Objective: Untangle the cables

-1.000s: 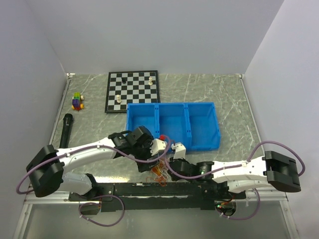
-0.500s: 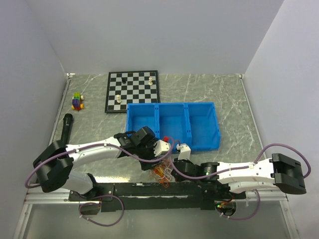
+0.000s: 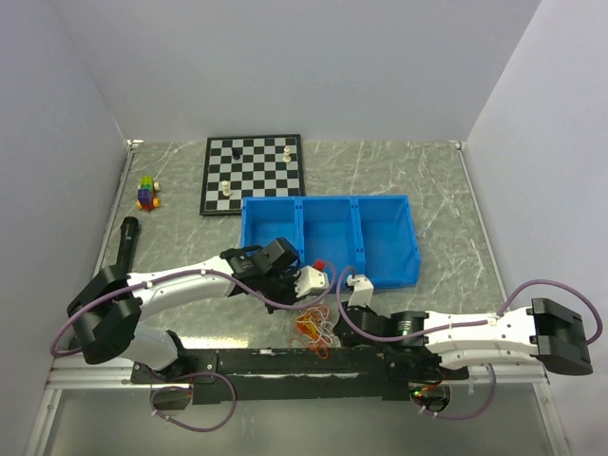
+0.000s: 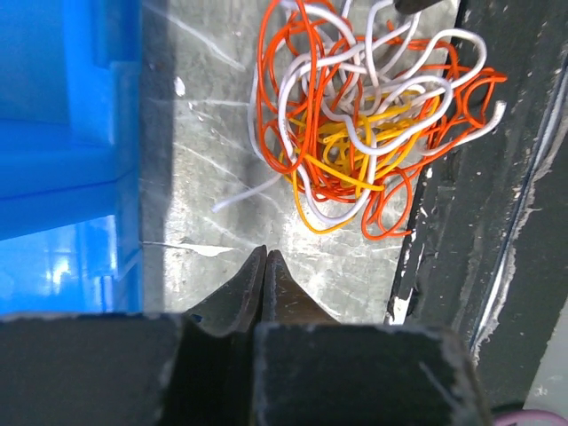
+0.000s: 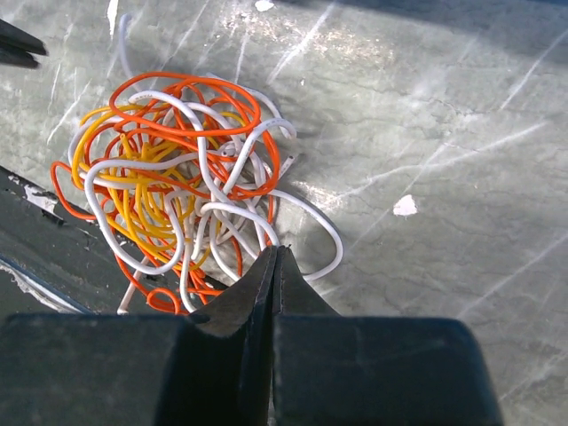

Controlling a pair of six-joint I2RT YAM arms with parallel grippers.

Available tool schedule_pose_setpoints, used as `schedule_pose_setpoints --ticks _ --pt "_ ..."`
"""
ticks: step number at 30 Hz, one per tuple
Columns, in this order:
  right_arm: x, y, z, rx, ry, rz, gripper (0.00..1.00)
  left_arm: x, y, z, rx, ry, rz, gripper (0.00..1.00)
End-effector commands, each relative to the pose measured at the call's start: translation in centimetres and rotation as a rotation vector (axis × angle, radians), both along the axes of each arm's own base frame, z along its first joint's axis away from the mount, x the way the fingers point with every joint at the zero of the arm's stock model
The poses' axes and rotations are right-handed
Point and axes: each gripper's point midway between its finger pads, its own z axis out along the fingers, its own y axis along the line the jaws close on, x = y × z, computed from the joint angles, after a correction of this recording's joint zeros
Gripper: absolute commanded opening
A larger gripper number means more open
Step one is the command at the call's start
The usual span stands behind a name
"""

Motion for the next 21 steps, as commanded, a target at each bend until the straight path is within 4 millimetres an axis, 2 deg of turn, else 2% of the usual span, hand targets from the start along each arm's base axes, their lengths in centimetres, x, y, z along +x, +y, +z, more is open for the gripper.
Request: schedule_pose_setpoints --ticks 1,2,4,6,8,12,16,21 --pt "0.2 -1.0 -0.3 -0.011 -0.01 -0.031 0.0 -0.2 -0.7 2.9 -0.044 -0.004 -0.013 0.08" --pt "0.2 -1.0 -0.4 -0.011 -0.01 -0.031 0.0 -0.6 -0.9 3.2 -0.053 0.017 -0.017 0.17" --pt "0.2 -1.0 -0.5 -0.009 -0.008 -0.033 0.0 -1.9 -1.2 3.5 -0.076 0.083 -0.047 0.41" --pt "0.2 -0.9 -0.6 -0.015 -0.004 -0.034 0.0 -2.9 -1.4 3.3 -0.08 0.126 -0.075 0.54" --pt "0.1 -0.8 -0.8 -0.016 0.002 -0.033 0.0 -3.7 -1.4 2.7 -0.074 0.144 -0.104 0.63" --pt "-0.2 -0.7 -1.6 -0.014 0.025 -0.046 0.0 -4.6 -1.9 1.7 -0.063 0.148 -0.131 0.71" --pt "-0.4 -0.6 -1.8 0.033 0.041 -0.068 0.0 -5.1 -2.5 1.7 -0.103 0.188 -0.12 0.72" --pt "-0.2 0.1 -1.1 0.145 0.032 -0.08 0.0 -5.2 -2.6 0.5 -0.111 0.197 -0.106 0.7"
